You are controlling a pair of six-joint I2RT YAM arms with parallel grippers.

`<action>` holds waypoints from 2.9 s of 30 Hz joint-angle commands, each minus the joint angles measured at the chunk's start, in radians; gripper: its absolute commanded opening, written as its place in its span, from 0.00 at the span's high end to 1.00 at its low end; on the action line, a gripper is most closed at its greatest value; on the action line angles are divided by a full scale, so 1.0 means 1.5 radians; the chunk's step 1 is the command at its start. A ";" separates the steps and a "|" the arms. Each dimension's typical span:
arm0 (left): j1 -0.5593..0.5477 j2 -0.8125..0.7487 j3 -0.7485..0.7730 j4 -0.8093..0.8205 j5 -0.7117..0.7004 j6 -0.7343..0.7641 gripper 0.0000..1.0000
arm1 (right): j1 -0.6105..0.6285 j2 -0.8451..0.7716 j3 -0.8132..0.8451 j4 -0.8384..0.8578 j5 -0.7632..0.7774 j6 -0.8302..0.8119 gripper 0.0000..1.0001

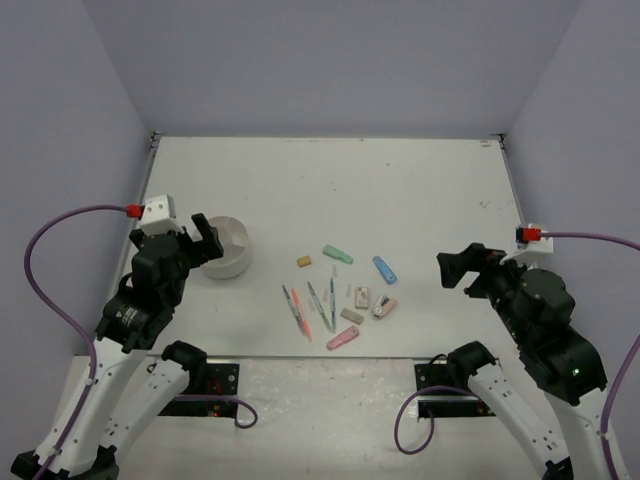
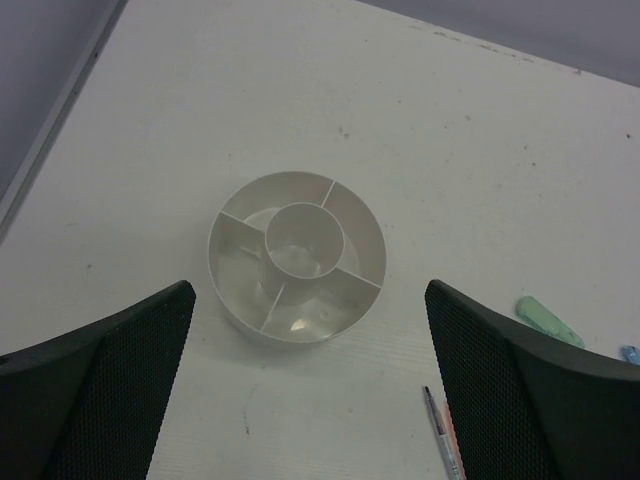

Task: Sort the stationery into containers
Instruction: Pick up the pen from the center of the board.

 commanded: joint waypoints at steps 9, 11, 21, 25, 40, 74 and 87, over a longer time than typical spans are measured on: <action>0.006 0.020 -0.002 0.011 -0.001 -0.019 0.00 | 0.003 -0.007 -0.001 0.057 -0.058 -0.002 0.01; 0.006 0.022 0.000 0.011 0.006 -0.021 0.00 | 0.003 -0.001 0.000 0.063 -0.073 0.008 0.01; -0.038 0.130 0.073 -0.071 0.005 -0.108 0.01 | 0.004 0.074 0.004 0.063 -0.065 0.044 0.01; -0.279 0.212 0.072 -0.080 -0.150 -0.266 0.02 | 0.003 0.105 0.008 0.080 -0.071 0.057 0.01; -0.558 0.596 0.144 -0.263 -0.220 -0.736 0.26 | 0.003 0.079 -0.013 0.062 -0.046 0.031 0.01; -0.539 0.679 0.044 -0.128 -0.174 -0.768 0.67 | 0.003 0.049 -0.049 0.080 -0.071 0.014 0.01; -0.539 0.668 0.018 -0.075 -0.170 -0.741 0.67 | 0.003 0.051 -0.046 0.082 -0.089 0.009 0.01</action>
